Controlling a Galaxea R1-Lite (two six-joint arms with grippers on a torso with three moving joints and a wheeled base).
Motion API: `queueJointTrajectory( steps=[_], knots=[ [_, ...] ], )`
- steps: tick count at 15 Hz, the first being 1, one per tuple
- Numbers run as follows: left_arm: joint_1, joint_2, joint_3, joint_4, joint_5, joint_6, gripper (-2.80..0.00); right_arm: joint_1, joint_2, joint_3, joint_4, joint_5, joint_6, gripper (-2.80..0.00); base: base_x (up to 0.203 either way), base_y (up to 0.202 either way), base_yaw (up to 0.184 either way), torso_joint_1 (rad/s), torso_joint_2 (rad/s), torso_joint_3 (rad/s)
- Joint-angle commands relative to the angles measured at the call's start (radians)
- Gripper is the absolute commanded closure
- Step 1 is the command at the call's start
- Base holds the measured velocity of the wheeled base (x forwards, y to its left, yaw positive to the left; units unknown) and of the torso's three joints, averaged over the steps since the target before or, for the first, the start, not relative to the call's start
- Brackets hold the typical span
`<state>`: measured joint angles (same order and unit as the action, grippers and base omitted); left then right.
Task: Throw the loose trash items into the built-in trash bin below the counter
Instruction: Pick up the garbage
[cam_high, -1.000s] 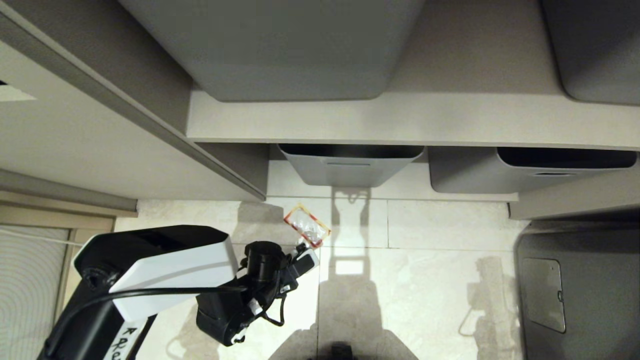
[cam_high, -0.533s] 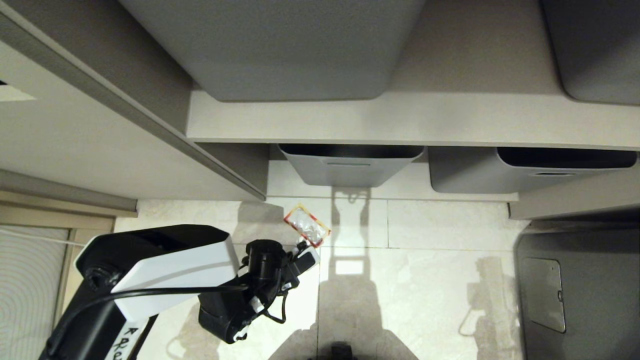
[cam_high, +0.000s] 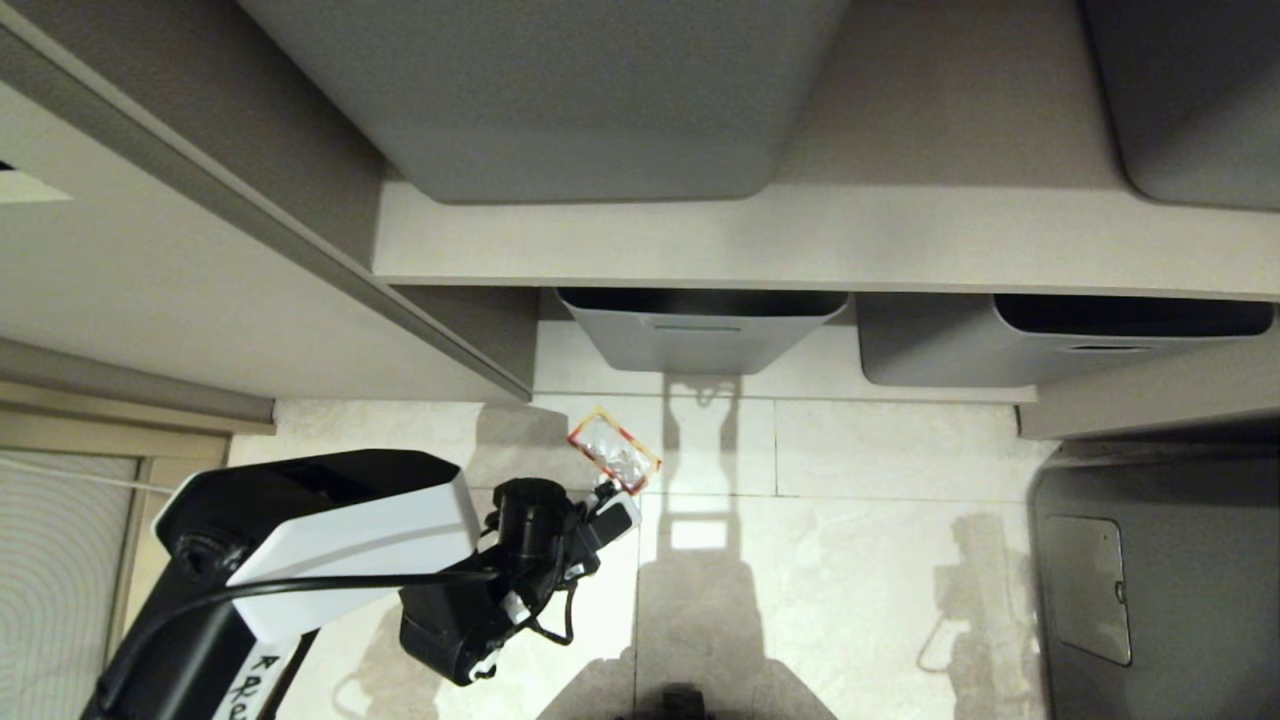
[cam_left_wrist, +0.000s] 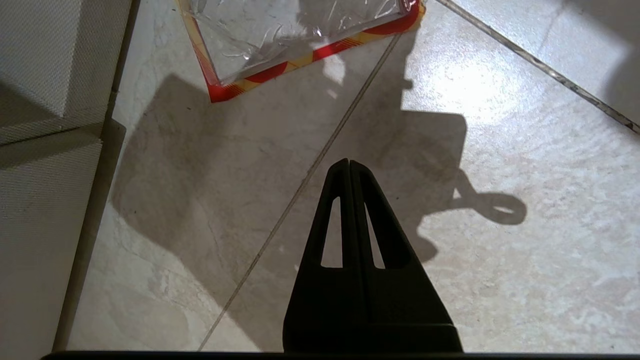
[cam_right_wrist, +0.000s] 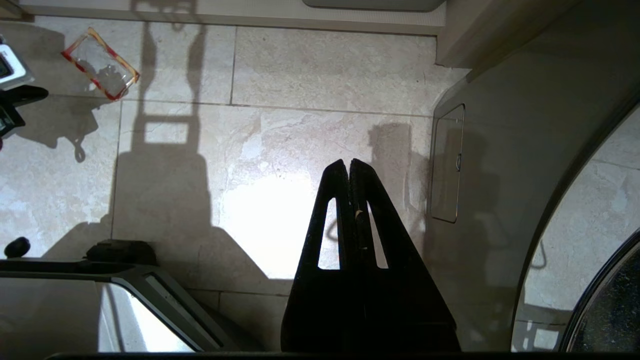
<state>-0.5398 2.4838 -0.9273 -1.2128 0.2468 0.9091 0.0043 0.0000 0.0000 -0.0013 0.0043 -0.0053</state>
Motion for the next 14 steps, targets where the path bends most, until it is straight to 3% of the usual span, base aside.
queueJointTrajectory(
  steps=[1, 2, 14],
  knots=[
    [0.0, 0.008, -0.013, -0.007, 0.002, 0.01, 0.0, 0.0, 0.0, 0.0, 0.0, 0.0, -0.001, 0.0, 0.0, 0.0, 0.0, 0.0, 0.0, 0.0],
    [-0.001, 0.011, -0.015, -0.007, 0.002, 0.011, -2.8, 0.0, -0.002, 0.0, 0.0, 0.0, -0.001, 0.0, 0.0, 0.0, 0.0, 0.0, 0.0, 0.0],
    [-0.028, 0.08, -0.12, 0.001, 0.003, 0.007, -2.8, 0.0, -0.002, 0.0, 0.0, 0.0, -0.001, 0.0, 0.0, 0.0, 0.0, 0.0, 0.0, 0.0]
  ],
)
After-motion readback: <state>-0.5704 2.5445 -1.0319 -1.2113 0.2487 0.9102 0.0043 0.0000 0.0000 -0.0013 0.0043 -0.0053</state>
